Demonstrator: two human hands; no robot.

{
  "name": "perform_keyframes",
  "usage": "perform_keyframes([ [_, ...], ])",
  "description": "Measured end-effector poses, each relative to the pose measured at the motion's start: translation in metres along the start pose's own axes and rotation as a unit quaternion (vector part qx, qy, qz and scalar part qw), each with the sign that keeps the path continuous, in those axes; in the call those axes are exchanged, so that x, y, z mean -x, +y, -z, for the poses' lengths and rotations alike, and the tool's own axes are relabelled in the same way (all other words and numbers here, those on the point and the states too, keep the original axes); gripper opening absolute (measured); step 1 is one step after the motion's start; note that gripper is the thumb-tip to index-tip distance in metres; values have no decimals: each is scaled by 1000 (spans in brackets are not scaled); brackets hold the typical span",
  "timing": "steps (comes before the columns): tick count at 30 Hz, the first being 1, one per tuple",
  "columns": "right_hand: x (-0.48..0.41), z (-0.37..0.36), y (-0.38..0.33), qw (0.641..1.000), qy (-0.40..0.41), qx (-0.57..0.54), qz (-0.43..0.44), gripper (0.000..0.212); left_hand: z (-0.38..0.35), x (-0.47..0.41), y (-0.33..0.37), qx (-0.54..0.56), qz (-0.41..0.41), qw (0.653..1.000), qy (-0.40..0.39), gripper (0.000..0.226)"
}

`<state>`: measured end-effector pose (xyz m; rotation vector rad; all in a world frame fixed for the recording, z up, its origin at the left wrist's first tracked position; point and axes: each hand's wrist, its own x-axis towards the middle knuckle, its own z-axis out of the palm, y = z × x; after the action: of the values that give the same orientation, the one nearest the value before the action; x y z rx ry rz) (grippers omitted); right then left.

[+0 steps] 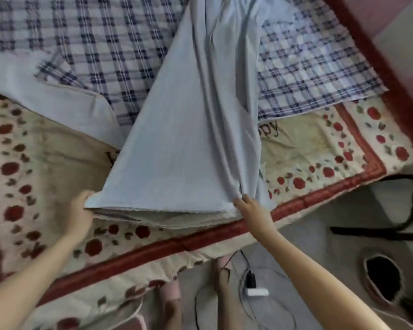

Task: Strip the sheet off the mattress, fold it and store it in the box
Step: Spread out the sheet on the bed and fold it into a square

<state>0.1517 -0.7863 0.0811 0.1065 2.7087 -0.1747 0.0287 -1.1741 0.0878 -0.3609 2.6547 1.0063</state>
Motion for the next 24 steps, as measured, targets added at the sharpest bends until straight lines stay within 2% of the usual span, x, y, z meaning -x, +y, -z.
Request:
perform_keyframes([
  [2,0,-38,-7,997,-9,-67,-31,55,-28,-1,-34,1,48,998,46,38],
  [4,-2,-68,-4,988,-64,-139,-37,63,-53,-3,-53,22,121,991,57,32],
  [5,1,-82,1,971,-114,-203,-52,70,-66,-1,-59,27,165,984,55,28],
  [6,4,-86,5,948,-127,-282,-78,75,-76,-1,-61,31,201,977,63,27],
  [7,7,-91,10,926,-109,-344,-112,74,-86,2,-61,23,237,969,70,29],
  [9,8,-90,22,884,3,-425,-195,61,-106,11,-53,19,279,955,98,37],
  [11,-2,-87,38,820,90,-490,-281,62,-125,24,-36,63,298,946,108,45],
  [13,-17,-85,59,767,116,-521,-356,70,-145,39,-21,140,305,938,89,36],
  [15,-28,-86,80,765,81,-495,-404,74,-166,50,-4,202,318,926,21,29],
  [16,-32,-87,87,773,46,-476,-417,76,-173,54,4,240,342,908,-20,39],
  [18,-37,-85,96,785,-9,-460,-416,67,-190,60,18,353,381,851,-79,54],
  [20,-41,-74,94,790,-33,-473,-388,43,-205,62,34,445,418,783,-117,56],
  [21,-43,-67,89,789,-32,-486,-373,30,-210,64,40,467,433,760,-131,60],
  [22,-43,-63,85,783,-26,-507,-359,21,-215,67,45,475,440,750,-140,62],
  [24,-39,-49,74,750,-10,-578,-320,15,-222,69,52,500,447,729,-136,50],
])
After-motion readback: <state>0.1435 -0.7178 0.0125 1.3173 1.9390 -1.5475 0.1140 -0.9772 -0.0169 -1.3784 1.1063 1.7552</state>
